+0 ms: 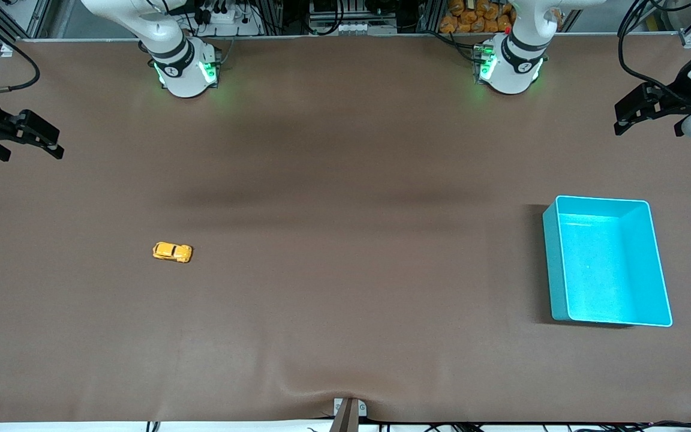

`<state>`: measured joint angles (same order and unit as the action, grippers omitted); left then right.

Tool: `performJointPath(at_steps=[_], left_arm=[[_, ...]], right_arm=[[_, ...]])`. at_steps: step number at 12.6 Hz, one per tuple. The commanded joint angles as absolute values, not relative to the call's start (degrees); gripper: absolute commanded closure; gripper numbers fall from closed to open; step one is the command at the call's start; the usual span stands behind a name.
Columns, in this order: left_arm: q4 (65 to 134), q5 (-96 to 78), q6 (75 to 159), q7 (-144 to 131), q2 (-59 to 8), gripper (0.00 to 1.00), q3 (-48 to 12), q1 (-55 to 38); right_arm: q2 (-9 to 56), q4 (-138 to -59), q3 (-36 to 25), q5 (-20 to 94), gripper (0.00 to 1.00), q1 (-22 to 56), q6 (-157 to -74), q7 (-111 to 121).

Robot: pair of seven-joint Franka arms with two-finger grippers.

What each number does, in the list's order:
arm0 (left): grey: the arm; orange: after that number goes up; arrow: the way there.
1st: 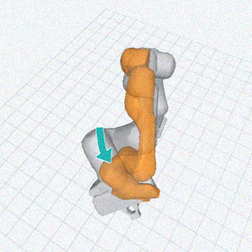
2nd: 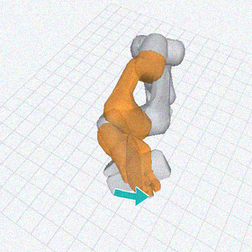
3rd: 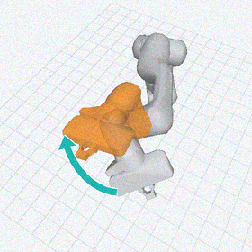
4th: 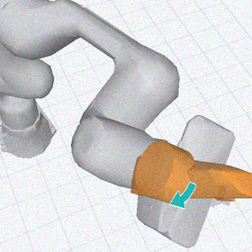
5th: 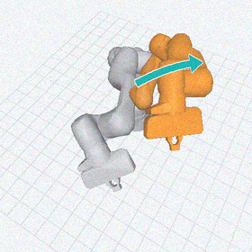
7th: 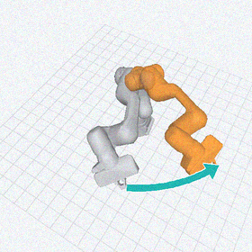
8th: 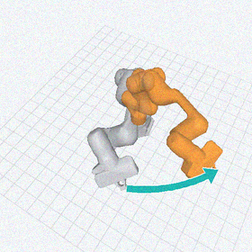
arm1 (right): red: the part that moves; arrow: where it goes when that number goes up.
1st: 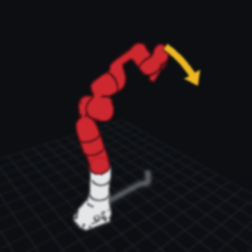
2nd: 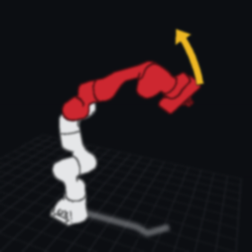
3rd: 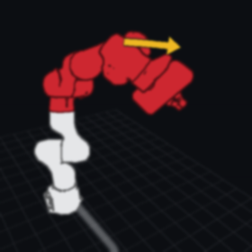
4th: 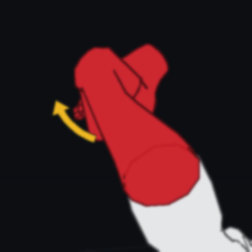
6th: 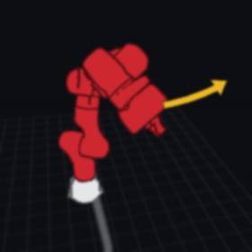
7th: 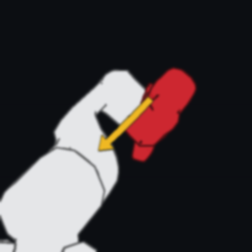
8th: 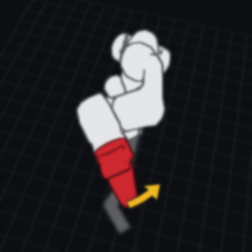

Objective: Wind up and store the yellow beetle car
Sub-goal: 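Lower the right gripper over the yellow beetle car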

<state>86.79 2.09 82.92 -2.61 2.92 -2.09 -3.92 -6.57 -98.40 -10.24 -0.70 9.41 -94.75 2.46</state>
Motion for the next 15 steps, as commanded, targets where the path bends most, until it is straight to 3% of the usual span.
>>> performJointPath(at_steps=[1,11,15], left_arm=[[85.96,2.37,81.74,-2.37,2.99,0.00,-2.55,-3.78],[86.04,1.93,81.74,-3.16,2.73,0.00,-2.46,-3.69],[86.31,1.93,81.74,-3.16,2.64,0.00,-2.55,-3.78]], right_arm=[[-5.01,-96.42,-9.32,0.79,0.00,7.91,-93.95,1.93],[-2.11,-97.29,-9.49,0.53,0.00,8.88,-92.20,5.89],[-1.59,-94.22,-9.14,0.70,0.00,11.85,-86.84,9.90]])
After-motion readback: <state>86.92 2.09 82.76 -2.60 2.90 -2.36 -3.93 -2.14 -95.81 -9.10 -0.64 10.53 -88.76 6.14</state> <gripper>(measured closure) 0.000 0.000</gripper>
